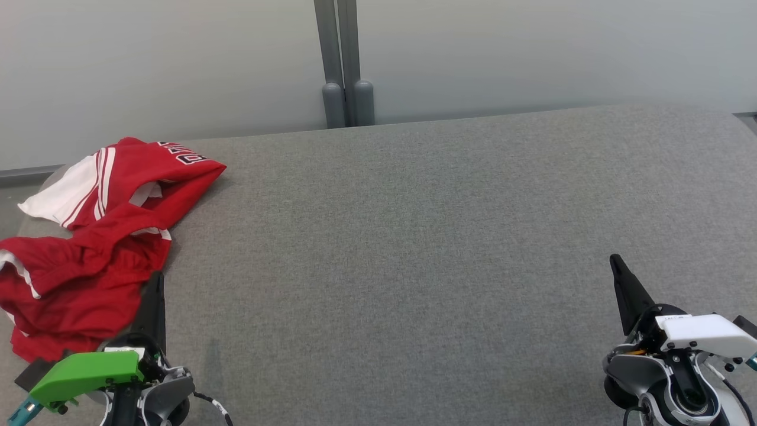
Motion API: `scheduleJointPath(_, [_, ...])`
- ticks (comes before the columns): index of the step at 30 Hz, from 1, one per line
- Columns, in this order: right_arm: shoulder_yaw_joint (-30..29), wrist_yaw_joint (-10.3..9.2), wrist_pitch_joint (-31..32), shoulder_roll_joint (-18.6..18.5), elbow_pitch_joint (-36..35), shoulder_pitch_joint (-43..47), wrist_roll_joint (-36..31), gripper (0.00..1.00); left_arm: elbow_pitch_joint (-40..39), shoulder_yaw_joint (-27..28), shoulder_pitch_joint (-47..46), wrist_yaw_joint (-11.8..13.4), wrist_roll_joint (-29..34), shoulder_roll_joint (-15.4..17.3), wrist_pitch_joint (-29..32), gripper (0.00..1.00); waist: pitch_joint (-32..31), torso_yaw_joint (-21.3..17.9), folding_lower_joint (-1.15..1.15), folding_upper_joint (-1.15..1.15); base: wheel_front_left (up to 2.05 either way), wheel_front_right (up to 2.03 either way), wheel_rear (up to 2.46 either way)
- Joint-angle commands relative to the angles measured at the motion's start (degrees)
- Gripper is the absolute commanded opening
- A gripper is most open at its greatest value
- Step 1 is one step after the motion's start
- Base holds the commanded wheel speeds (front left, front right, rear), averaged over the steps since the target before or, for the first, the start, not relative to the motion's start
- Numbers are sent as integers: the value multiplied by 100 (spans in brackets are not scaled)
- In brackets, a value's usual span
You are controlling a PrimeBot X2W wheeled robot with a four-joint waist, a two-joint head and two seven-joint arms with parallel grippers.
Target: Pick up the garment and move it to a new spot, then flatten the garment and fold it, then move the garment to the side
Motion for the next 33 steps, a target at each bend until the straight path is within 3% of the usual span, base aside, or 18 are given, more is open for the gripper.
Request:
scheduleJointPath(1, [2,6,8,-11,-25,-32,-31,0,-8,6,-70,-31,7,10,11,0,0,0,0,0,0,0,0])
scheduleJointPath(2, [2,6,8,-11,-25,-32,-31,0,-8,6,-70,-31,7,10,11,0,0,0,0,0,0,0,0])
scheduleJointPath(3, [1,0,-1,0,0,0,0,100,0,0,0,0,1,0,-1,100,0,0,0,0,0,0,0])
scheduleJointPath(18, [212,0,-316,48,157,255,-144,100,97,-223,269,13,220,-37,-320,100,-47,2,0,0,0,0,0])
scheduleJointPath(33, [269,0,-691,34,-39,339,-1021,100,-158,-428,313,101,1430,-25,-693,100,-114,12,0,0,0,0,0])
